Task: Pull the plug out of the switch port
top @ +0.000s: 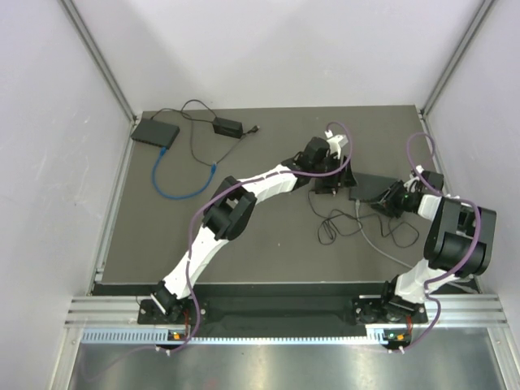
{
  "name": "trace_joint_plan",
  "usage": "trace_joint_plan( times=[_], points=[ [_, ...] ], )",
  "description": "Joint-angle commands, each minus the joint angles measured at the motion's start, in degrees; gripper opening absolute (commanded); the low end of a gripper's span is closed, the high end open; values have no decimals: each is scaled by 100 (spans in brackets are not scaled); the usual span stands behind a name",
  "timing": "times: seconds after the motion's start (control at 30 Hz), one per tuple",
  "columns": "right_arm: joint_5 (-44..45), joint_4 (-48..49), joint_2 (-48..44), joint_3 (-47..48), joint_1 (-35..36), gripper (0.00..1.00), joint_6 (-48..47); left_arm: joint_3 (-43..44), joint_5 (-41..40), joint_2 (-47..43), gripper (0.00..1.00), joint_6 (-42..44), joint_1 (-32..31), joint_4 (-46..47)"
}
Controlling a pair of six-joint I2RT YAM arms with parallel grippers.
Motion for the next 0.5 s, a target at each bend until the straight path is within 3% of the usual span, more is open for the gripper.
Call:
trace_joint_plan(
  times=[0.0, 0.27, 0.47],
  points=[
    [-85, -7, 196, 538, -51, 28, -321, 168, 162, 263, 61, -165, -21, -194],
    [-287, -297, 610, 1224, 19, 28, -806, 247, 241, 412, 61, -323, -21, -89],
    [-463, 430, 312, 559, 282, 28, -51, 466, 242, 614, 61, -472, -56, -115]
  ],
)
